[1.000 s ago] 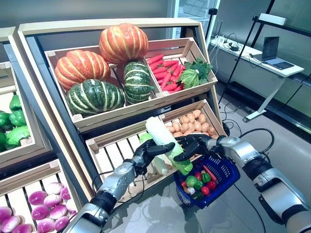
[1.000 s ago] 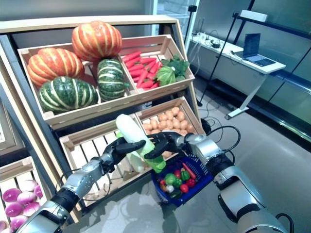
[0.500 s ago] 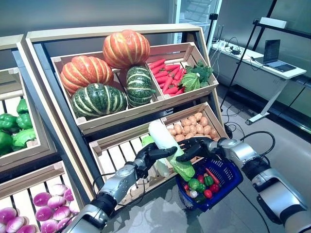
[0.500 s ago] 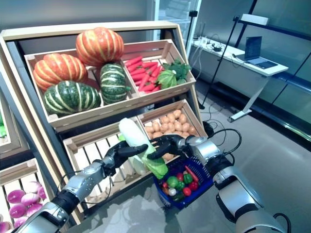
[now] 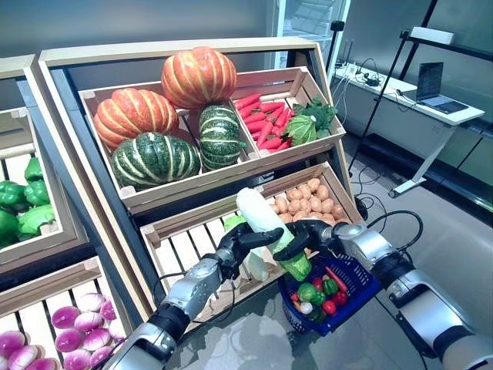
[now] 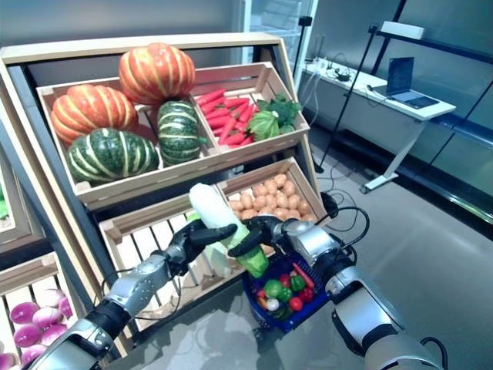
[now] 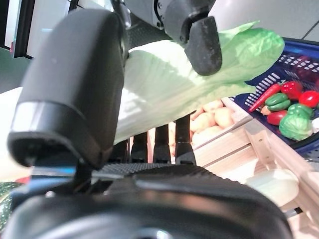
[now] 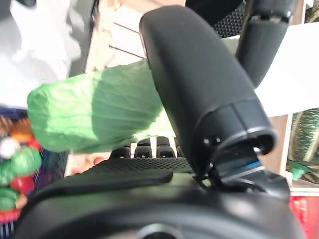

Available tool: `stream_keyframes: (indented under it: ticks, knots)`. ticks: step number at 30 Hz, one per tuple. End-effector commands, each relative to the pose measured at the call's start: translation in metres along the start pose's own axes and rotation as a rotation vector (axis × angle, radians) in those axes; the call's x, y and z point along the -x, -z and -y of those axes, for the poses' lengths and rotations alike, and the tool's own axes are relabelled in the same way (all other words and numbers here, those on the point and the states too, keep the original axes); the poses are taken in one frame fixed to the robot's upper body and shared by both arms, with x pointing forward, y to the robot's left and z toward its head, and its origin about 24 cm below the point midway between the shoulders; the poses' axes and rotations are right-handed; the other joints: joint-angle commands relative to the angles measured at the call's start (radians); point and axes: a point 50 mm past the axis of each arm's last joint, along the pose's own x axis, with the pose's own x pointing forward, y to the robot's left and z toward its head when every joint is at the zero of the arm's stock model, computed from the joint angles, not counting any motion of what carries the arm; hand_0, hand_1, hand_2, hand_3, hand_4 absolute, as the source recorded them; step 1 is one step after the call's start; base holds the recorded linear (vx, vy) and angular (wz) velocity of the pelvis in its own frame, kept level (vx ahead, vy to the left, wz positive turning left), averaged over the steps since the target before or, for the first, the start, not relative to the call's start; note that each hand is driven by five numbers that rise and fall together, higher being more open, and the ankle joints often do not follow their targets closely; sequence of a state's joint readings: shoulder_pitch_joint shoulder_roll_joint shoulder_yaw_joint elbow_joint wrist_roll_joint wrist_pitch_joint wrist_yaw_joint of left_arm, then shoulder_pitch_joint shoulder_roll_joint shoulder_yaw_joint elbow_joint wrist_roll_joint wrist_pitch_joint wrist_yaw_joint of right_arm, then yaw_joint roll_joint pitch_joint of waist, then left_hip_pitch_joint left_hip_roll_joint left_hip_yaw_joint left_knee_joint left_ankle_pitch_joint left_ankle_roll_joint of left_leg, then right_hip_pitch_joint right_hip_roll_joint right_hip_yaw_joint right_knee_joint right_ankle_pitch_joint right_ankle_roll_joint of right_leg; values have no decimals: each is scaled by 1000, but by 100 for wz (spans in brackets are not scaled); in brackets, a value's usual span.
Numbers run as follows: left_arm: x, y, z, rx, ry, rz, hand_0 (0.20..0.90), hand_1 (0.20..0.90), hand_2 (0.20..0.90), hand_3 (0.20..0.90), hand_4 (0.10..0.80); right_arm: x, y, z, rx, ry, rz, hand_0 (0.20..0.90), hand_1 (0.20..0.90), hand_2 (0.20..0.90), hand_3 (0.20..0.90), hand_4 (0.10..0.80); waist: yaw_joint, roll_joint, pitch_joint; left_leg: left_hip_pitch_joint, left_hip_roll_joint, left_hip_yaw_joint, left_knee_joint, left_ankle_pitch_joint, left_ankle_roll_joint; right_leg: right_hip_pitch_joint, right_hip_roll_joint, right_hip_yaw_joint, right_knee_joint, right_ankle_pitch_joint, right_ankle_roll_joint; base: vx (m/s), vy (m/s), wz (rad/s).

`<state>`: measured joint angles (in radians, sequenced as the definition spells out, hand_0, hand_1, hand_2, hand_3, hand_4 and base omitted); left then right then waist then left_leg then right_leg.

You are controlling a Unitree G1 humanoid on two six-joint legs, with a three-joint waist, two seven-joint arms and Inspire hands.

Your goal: Put vegetables into the basket

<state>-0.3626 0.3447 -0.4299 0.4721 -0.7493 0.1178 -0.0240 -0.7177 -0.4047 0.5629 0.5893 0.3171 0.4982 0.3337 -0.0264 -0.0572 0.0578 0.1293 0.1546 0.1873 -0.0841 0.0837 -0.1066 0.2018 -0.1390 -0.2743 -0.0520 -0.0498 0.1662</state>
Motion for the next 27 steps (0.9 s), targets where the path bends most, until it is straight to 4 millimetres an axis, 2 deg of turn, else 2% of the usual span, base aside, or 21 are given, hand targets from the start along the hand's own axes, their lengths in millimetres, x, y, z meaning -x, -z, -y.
stream_keyframes:
  ticks: [1,6,10,15,22,24,27]
  knots:
    - [-11,-97,44,-27,165,409,300,300,300,300,400,15,-46,25,172,271,160,900,900,900,900,800,13,23,-34,-4,-29,-22,9,-44,19,-73,25,62,46,42,-59,-28,0,-5]
    - [-8,-99,44,-21,156,431,300,300,300,300,400,11,-36,8,144,219,140,900,900,900,900,800,11,25,-25,-7,-30,-21,7,-46,23,-76,24,63,45,40,-59,-19,-2,-4]
    - [-6,-104,45,-16,182,463,300,300,300,300,400,3,-18,-5,112,112,63,900,900,900,900,800,15,23,-23,-4,-30,-20,5,-47,23,-70,23,55,41,39,-59,0,0,0]
    - [-4,-110,50,-16,232,498,300,300,300,300,400,-2,-3,-11,74,12,-33,900,900,900,900,800,22,20,-26,-1,-30,-20,4,-48,21,-63,22,48,38,39,-59,0,0,0]
    - [-2,-115,59,2,309,538,300,300,300,300,400,-11,13,-19,-92,-117,-84,900,900,900,900,800,32,18,-34,6,-31,-26,-1,-49,19,-57,23,44,35,39,-60,0,0,0]
    - [-2,-115,60,5,321,539,300,300,300,300,400,-13,11,-22,-168,-130,-51,300,300,300,300,400,34,18,-35,7,-31,-28,-1,-49,19,-55,23,44,35,40,-62,0,0,0]
    - [-2,-113,62,15,337,536,300,300,300,300,400,-15,6,-24,-256,-138,11,300,300,300,300,400,37,20,-38,8,-32,-32,-2,-50,19,-54,25,44,32,40,-63,0,0,0]
